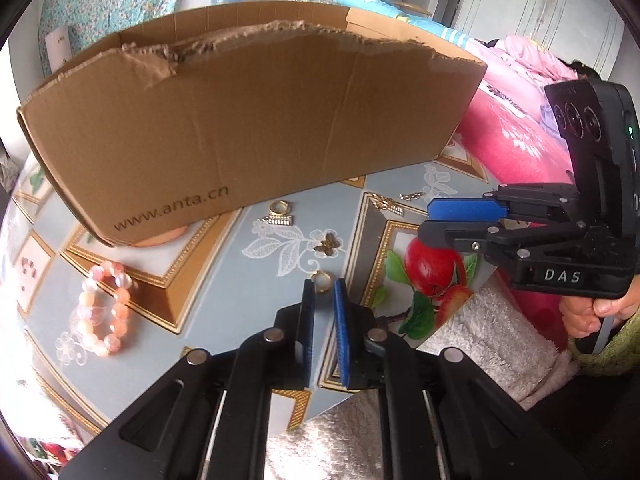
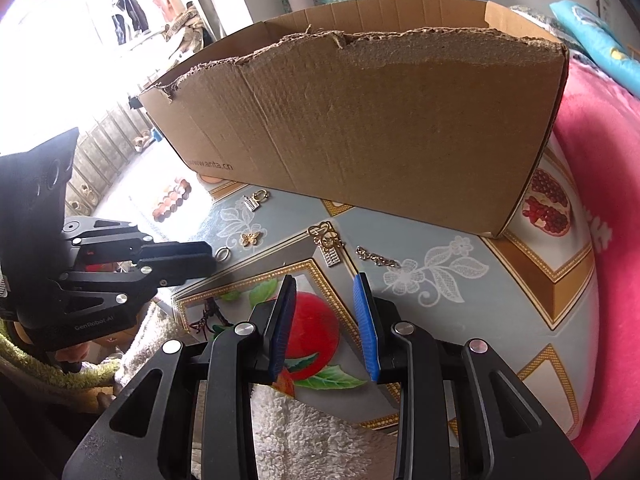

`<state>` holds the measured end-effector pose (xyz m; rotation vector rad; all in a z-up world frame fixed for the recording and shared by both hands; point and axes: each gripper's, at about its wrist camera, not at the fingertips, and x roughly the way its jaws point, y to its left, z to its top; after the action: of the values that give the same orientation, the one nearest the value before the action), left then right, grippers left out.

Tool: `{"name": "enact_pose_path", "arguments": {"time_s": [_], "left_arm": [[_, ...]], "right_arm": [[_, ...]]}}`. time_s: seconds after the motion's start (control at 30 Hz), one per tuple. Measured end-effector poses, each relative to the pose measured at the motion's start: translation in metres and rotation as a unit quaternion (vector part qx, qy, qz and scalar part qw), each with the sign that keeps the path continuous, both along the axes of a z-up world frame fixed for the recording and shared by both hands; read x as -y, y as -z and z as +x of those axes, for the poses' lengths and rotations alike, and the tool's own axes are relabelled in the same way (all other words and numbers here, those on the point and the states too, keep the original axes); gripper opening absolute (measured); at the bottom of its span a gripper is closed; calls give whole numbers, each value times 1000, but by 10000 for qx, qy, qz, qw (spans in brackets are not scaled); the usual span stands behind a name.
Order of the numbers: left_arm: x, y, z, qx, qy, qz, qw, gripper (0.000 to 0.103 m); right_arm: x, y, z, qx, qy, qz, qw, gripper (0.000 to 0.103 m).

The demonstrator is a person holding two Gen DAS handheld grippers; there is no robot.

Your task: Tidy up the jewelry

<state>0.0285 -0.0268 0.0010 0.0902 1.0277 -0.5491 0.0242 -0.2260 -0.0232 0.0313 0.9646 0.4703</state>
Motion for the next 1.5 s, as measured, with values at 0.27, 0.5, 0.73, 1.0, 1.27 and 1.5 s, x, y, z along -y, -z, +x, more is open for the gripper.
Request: {"name": "enact_pose_path", "arguments": {"time_s": [0.27,0.5,0.73,1.0,1.27,1.5], "left_arm": [[3,3,6,-228,-31,-493,9985,9],[8,-4,1,76,67,-337,9994,12],[16,-4,-2,545,371,479,9967,26],[19,5,2,704,644,669,9932,26],[21,5,4,749,660,652,9929,12],[21,5,2,726,543,610,9940,12]], "right_arm": [[-3,1,-1,-10,8,19,10000,29],[-1,0,-2,-6,0,23,10000,29],[-4,0,-3,-7,-34,36,10000,29],[-7,0,-2,-16,-40,35,10000,29],[-9,0,-2,2,-40,39,10000,29],[-8,-1,-3,22,-41,45,10000,29]]}}
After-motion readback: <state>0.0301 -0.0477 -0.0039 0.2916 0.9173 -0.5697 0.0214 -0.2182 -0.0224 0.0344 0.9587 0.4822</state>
